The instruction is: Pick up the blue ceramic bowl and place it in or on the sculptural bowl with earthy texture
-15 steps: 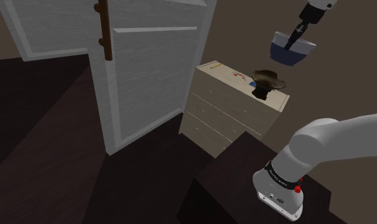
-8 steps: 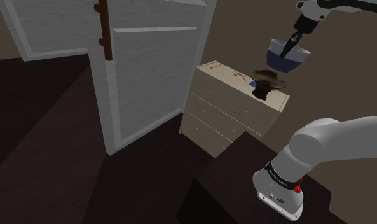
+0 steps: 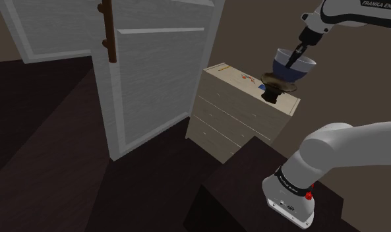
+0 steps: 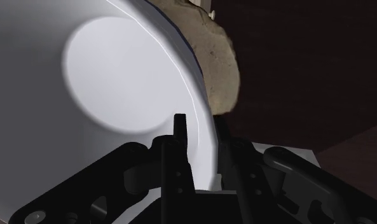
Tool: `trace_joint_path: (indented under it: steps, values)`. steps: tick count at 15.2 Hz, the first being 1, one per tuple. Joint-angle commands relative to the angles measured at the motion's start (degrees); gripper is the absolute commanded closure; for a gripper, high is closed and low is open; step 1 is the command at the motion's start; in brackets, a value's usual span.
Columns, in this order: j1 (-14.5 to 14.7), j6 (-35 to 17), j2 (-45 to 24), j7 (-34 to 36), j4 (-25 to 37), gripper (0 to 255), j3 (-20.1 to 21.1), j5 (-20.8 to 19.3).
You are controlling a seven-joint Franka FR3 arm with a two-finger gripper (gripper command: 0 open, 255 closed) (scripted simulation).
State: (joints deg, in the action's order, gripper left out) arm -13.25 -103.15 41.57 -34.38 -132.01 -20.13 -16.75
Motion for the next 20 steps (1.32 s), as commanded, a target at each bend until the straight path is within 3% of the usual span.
trace_joint_path:
  steps: [1,7,8,13,17,20]
  values:
    - [0.0,-0.6,0.1,0.1,-0.6,255,-0.1,-0.1]
    - [0.0,-0.6,0.1,0.1,-0.6,255,-0.1,-0.1]
    - [0.0,-0.6,0.1,0.1,-0.6,0,-0.1,-0.1]
    - [0.0,-0.6,0.1,0.1,-0.6,0,-0.1,-0.1]
    - [0.3,6.5,0.0,-0.3,6.6,0,1.6,1.1]
    - [0.3,6.5,0.0,-0.3,6.6,0,1.6,1.1]
